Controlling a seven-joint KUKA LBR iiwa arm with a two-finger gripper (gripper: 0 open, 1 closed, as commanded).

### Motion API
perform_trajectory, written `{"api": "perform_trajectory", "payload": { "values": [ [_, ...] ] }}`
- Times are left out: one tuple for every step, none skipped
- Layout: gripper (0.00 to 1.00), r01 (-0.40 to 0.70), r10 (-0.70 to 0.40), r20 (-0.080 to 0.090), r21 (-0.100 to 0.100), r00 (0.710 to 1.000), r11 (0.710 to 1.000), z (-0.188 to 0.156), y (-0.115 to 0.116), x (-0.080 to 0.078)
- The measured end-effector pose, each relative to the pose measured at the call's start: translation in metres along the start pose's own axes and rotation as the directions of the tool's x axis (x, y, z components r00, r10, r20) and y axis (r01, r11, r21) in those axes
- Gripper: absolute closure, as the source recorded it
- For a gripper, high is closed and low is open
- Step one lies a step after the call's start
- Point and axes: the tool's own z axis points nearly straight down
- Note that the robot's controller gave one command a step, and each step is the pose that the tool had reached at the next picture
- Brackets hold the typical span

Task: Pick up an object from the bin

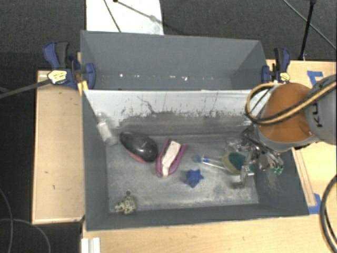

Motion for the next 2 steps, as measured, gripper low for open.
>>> {"api": "perform_trajectory", "payload": {
  "values": [
    [1.0, 0.004, -0.004, 0.007, 0.001, 1.0, 1.0, -0.004, 0.001, -0.002],
    [1.0, -0.027, 0.027, 0.014, 0.004, 1.0, 1.0, -0.196, -0.01, -0.001]
  ]
}}
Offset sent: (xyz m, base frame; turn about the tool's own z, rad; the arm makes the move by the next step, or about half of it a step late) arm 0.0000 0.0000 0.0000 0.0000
